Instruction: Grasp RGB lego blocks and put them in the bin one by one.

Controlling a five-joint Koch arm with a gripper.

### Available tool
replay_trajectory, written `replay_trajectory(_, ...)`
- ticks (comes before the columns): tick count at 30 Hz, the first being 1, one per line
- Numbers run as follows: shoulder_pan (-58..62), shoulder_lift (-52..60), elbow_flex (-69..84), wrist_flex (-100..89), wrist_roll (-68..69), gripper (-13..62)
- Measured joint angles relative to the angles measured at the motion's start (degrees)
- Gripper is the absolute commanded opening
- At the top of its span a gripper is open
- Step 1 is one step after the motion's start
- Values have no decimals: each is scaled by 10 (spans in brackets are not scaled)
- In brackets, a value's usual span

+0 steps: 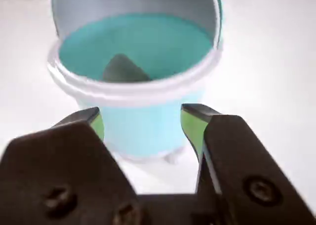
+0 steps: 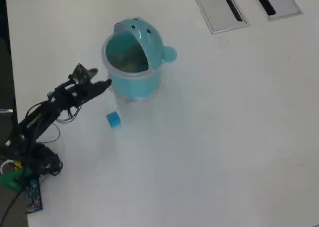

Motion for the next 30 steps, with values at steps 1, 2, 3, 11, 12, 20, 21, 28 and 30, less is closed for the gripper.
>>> replay_trajectory(1, 9, 13, 21, 12, 0, 316)
replay_trajectory(2, 17, 25, 38, 25, 0, 316)
replay_trajectory(3, 21, 34, 49, 38, 1, 316)
replay_trajectory(11, 32, 54, 138, 53, 0, 327)
replay_trajectory(12, 34, 55, 156, 53, 0, 334)
replay_trajectory(20, 69, 47, 272, 28, -4, 338)
replay_trajectory(21, 72, 40, 276, 18, -4, 338)
replay_trajectory(28, 87, -11, 281, -37, -4, 338)
replay_trajectory(30, 90, -18, 283, -40, -4, 338)
